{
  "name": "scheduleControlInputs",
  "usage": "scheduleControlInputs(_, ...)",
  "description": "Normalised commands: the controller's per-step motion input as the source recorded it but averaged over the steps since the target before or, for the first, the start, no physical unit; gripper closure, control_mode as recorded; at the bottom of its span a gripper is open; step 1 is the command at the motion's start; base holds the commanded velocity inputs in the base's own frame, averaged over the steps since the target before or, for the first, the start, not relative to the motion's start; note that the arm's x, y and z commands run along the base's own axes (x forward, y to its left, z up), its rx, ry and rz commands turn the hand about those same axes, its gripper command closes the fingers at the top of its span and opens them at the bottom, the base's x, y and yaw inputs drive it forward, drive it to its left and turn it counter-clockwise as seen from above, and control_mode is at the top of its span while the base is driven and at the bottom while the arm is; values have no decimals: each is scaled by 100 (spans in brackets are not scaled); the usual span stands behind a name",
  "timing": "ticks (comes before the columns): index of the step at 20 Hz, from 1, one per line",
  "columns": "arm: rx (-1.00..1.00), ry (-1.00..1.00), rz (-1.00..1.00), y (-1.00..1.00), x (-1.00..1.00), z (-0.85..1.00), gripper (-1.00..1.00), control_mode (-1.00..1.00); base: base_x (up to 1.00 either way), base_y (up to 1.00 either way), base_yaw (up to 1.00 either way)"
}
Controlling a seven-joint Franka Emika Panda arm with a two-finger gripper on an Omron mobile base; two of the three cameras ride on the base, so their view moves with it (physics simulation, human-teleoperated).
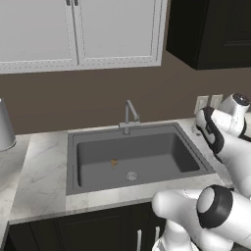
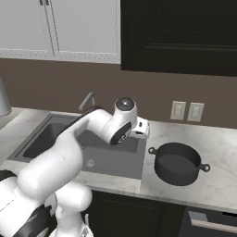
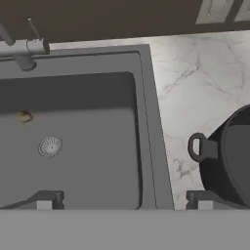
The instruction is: Dump the garlic from the pot into the sink. Then turn on the water and wash the garlic. Then turn off the water and put the garlic back in the pot.
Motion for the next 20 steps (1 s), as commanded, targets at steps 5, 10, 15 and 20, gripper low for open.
scheduleControlInputs(5, 6, -18, 5, 56, 7, 34, -100, -100, 0, 0, 0)
scheduleControlInputs(10, 12, -12, 7, 39, 44, 33, -100, -100, 0, 0, 0)
scheduleControlInputs(15, 9, -7, 5, 40, 52, 22, -100, -100, 0, 0, 0)
scheduleControlInputs(20, 6, 0, 4, 45, 42, 16, -100, -100, 0, 0, 0)
